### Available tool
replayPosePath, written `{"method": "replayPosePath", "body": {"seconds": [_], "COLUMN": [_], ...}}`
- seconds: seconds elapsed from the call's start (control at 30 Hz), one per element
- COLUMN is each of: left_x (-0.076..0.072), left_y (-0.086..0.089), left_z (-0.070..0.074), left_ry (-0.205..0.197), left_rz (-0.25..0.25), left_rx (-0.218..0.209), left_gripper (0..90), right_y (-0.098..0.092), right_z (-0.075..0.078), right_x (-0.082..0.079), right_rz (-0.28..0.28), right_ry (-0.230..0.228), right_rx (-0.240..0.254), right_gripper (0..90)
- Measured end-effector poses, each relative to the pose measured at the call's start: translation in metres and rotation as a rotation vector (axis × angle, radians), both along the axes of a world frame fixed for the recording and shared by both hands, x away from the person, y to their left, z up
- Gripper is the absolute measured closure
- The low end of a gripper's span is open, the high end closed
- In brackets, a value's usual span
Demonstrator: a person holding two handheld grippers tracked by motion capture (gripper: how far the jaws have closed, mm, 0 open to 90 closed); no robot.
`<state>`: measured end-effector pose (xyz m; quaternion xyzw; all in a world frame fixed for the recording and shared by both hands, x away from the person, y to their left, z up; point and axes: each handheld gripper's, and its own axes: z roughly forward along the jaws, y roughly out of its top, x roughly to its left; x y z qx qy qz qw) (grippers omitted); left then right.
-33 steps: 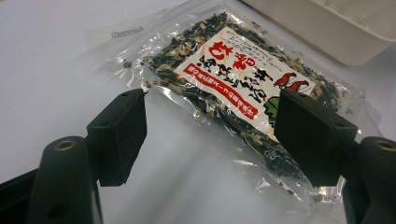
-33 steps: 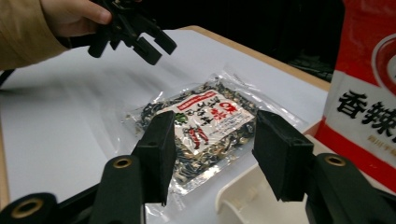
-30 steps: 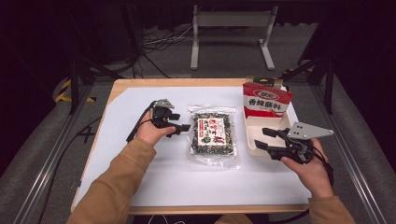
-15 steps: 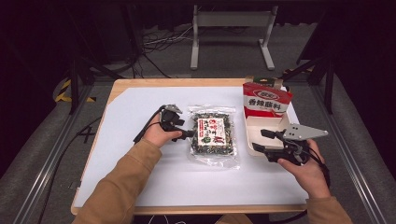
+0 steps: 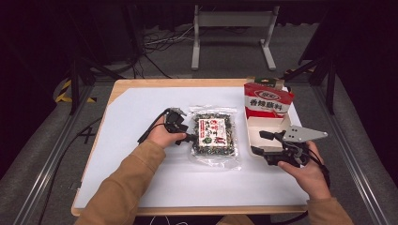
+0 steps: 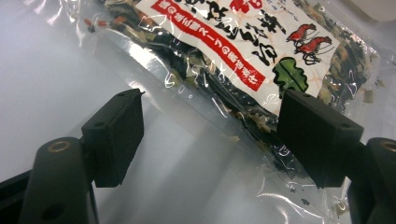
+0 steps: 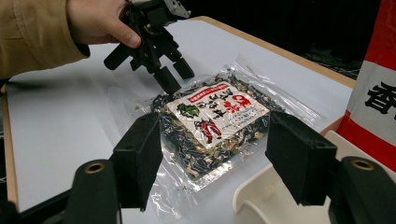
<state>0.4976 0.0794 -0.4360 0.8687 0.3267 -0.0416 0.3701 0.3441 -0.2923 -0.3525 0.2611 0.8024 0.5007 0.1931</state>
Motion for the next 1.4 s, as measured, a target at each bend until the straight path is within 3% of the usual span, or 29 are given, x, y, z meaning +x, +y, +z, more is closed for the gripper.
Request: {"method": "replayPosePath", "body": {"seconds": [0.13,0.23,0.37,0.6,0.7,0.8,0.87,1.03,1.3,1.4], "left_x": [0.001,0.001,0.005,0.004,0.005,0.006,0.007,0.007,0.004,0.004], "left_y": [-0.002,-0.006,-0.008,-0.016,-0.018,-0.020,-0.022,-0.023,-0.021,-0.018], "left_z": [-0.002,-0.002,-0.003,-0.003,-0.005,-0.004,0.000,0.002,0.004,0.003], "left_ry": [0.019,0.006,0.015,-0.020,0.003,0.017,0.072,0.134,0.163,0.180], "left_rz": [0.003,-0.001,0.023,0.026,0.033,0.042,0.051,0.083,0.128,0.145], "left_rx": [-0.006,0.011,-0.007,0.004,-0.033,-0.029,-0.016,-0.030,-0.046,-0.072], "left_gripper": [24.5,24.2,25.0,26.2,36.8,40.3,48.8,64.3,74.0,77.2], "right_y": [0.001,0.001,-0.001,-0.001,0.001,0.001,0.000,-0.003,-0.002,-0.003], "right_z": [0.000,-0.001,-0.001,-0.003,-0.004,-0.004,-0.003,-0.001,-0.001,-0.001], "right_x": [0.000,0.000,0.001,0.002,0.002,0.002,0.002,0.002,0.001,0.001], "right_rz": [0.007,0.008,-0.003,-0.004,-0.002,-0.001,-0.005,-0.011,-0.007,-0.007], "right_ry": [-0.002,0.000,-0.005,-0.005,-0.005,-0.007,-0.012,-0.019,-0.023,-0.025], "right_rx": [0.001,-0.001,0.003,0.014,0.008,0.009,0.011,0.026,0.021,0.020], "right_gripper": [34.9,34.4,34.3,35.9,36.1,36.1,36.1,36.1,36.0,36.0]}}
